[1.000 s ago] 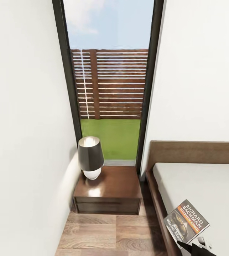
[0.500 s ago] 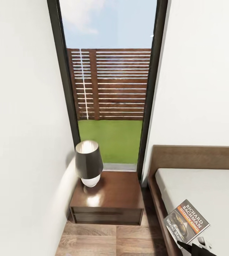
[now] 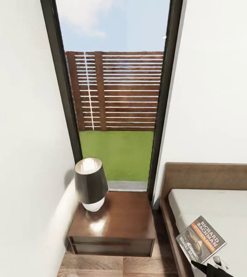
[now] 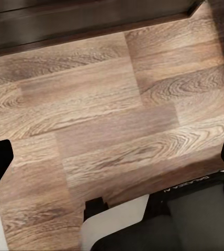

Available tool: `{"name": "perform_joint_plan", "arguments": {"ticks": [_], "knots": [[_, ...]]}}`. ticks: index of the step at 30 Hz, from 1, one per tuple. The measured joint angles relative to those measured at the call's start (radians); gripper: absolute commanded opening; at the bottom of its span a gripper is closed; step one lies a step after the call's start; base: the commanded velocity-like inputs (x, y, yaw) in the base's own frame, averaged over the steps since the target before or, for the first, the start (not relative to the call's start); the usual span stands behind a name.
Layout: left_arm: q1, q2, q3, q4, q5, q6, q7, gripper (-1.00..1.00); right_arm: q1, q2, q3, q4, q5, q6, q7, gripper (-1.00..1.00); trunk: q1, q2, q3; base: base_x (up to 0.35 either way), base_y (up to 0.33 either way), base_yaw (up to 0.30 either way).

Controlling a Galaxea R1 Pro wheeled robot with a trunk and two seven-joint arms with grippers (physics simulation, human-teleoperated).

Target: In the bedroom, move the book from the bed onto either nightstand, and place the two sandals side by side next to the bed.

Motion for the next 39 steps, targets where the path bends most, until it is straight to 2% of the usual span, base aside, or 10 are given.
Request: {"name": "perform_joint_plan", "arguments": {"ticks": [11,39], "knots": [[0.000,0.000,0.000,0.000,0.000,0.000,0.000,1.00,0.000,0.000,0.000,0.001,-0.002,0.000,0.000,-1.00,0.000,0.000,0.000,0.287,-0.092,0.000],[0.000,0.000,0.000,0.000,-0.001,0.000,0.000,1.00,0.000,0.000,-0.004,0.000,-0.003,0.000,0.002,-1.00,0.000,0.000,0.000,0.197,-0.001,0.000]]}}
